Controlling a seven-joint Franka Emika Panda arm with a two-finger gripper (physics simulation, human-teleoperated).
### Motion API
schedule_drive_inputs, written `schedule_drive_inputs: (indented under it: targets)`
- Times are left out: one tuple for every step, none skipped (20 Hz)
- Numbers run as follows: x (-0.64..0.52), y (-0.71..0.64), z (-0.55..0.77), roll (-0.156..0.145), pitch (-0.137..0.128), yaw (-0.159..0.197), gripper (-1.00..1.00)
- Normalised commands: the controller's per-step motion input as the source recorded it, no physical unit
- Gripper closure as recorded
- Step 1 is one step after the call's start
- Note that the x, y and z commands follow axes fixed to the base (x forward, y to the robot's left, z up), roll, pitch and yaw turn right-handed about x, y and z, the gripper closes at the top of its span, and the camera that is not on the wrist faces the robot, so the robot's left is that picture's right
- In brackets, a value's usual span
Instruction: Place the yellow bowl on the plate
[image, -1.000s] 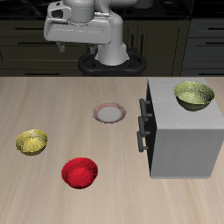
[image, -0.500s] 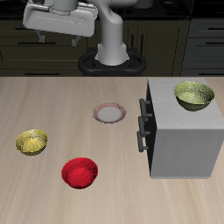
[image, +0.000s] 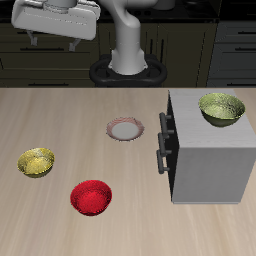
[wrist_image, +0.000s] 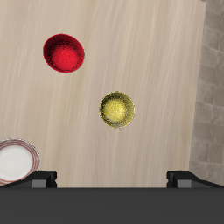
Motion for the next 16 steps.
schedule_drive_inputs:
  targets:
    - [0.34, -0.06, 0.10, 0.089, -0.019, -0.072, -1.00]
    - [0.31, -0.15, 0.10, -0.078, -0.040, 0.072, -1.00]
    - [0.32, -0.09, 0.00, -0.005, 0.035, -0.072, -1.00]
    - [0.35, -0.11, 0.01, 0.006, 0.017, -0.023, -1.00]
    - [0.28, -0.09, 0.02, -0.063, 0.006, 0.047, -1.00]
    - [0.34, -0.12, -0.01, -0.019, 0.019, -0.039, -1.00]
    - [0.33, -0.12, 0.00, 0.000, 0.038, -0.094, -1.00]
    - [0.14, 0.04, 0.01, -0.010, 0.015, 0.010, -1.00]
    - [0.48, -0.16, 0.03, -0.057, 0.011, 0.015, -1.00]
    - [0.26, 0.00, 0.02, 0.007, 0.032, -0.085, -1.00]
    - [0.29, 0.00, 0.03, -0.014, 0.004, -0.001, -1.00]
    - [0.25, 0.07, -0.01, -0.003, 0.002, -0.017, -1.00]
    - [0.23, 0.04, -0.02, -0.004, 0.012, 0.009, -1.00]
    - [0.39, 0.16, -0.18, 0.006, 0.051, -0.024, -1.00]
    - [0.29, 0.24, -0.12, 0.036, 0.031, 0.041, -1.00]
    - [0.13, 0.09, -0.05, 0.024, 0.021, -0.034, -1.00]
